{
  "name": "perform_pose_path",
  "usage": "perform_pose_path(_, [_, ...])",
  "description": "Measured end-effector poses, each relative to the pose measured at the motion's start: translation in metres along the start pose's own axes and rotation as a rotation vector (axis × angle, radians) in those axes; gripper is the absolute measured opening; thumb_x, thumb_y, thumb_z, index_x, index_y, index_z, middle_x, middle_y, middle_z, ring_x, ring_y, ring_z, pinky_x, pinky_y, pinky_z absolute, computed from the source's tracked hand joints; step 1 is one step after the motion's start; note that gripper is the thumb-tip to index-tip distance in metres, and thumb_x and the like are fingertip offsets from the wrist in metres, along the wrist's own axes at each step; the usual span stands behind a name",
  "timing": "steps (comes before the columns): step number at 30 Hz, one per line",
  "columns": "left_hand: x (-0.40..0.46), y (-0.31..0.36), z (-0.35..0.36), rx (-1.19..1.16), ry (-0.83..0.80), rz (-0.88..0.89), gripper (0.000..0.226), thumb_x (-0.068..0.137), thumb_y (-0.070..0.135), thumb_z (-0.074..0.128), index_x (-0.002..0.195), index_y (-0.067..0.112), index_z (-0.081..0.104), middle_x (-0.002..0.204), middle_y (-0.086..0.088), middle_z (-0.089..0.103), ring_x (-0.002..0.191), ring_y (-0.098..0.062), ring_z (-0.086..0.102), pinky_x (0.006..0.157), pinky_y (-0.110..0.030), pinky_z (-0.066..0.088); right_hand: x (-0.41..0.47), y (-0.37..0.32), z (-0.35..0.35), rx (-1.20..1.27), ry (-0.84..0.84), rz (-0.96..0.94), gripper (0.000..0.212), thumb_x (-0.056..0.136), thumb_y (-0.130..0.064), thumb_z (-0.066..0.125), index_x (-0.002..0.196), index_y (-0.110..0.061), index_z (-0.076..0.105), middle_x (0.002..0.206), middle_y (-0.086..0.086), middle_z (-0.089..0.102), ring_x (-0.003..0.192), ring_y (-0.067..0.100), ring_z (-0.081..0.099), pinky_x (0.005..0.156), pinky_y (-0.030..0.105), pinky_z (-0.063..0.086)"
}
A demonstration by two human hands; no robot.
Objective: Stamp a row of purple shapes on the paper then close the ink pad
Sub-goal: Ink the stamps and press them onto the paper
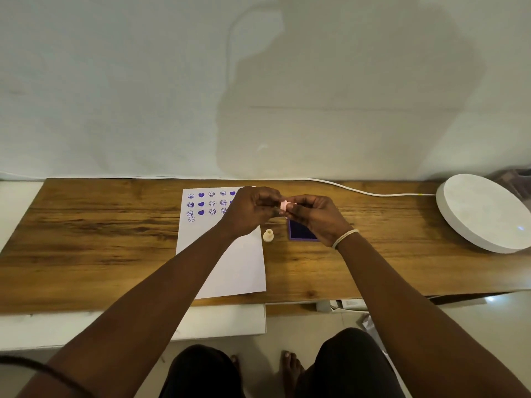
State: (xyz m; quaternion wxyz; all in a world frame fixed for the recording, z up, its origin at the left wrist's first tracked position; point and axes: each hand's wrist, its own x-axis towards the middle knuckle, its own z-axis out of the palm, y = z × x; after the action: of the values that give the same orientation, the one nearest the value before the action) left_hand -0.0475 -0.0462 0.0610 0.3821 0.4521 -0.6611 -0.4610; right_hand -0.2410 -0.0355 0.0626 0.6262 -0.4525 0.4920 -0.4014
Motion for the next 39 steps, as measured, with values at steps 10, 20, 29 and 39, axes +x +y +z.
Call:
perform_pose_path(10, [-0.047, -0.050, -0.027, 0.209, 0.211, -0.345, 0.063, 0.070, 0.011, 0.085, 0.126, 0.011, 0.058, 0.109, 0.000, 0.065, 0.095, -0.014, 0.066, 0.074, -0.014, 0.052, 0.051, 0.022, 0.025, -1.189, -0.051, -0.124, 0.020, 0.081, -0.017, 0.072, 0.099, -0.008, 0.068, 0.099, 0.007, 0.070, 0.088, 0.020, 0.061, 0.075, 0.028, 0.049])
perform_pose_path(20, [-0.074, -0.064, -0.042, 0.212, 0.239, -0.402, 0.058, 0.065, 0.014, 0.088, 0.116, 0.007, 0.061, 0.103, -0.008, 0.068, 0.092, -0.020, 0.067, 0.084, -0.029, 0.057, 0.056, 0.040, 0.035, -1.201, -0.080, -0.104, 0.012, 0.079, -0.014, 0.073, 0.083, -0.008, 0.063, 0.091, 0.006, 0.070, 0.077, 0.017, 0.058, 0.068, 0.024, 0.043])
perform_pose_path(29, [-0.080, -0.066, -0.041, 0.243, 0.156, -0.405, 0.052, 0.066, 0.008, 0.086, 0.112, 0.005, 0.063, 0.102, -0.011, 0.069, 0.090, -0.022, 0.067, 0.077, -0.022, 0.052, 0.047, 0.037, 0.039, -1.157, -0.066, -0.079, 0.014, 0.083, -0.016, 0.074, 0.094, -0.011, 0.067, 0.106, 0.007, 0.071, 0.086, 0.017, 0.058, 0.076, 0.021, 0.041])
perform_pose_path(39, [-0.075, -0.058, -0.025, 0.277, 0.111, -0.417, 0.049, 0.066, 0.011, 0.087, 0.109, 0.007, 0.063, 0.100, -0.008, 0.068, 0.087, -0.020, 0.067, 0.077, -0.024, 0.054, 0.014, 0.043, 0.052, -1.137, 0.100, 0.031, 0.036, 0.078, -0.043, 0.075, 0.094, -0.012, 0.066, 0.086, 0.000, 0.065, 0.079, 0.016, 0.061, 0.073, 0.023, 0.045])
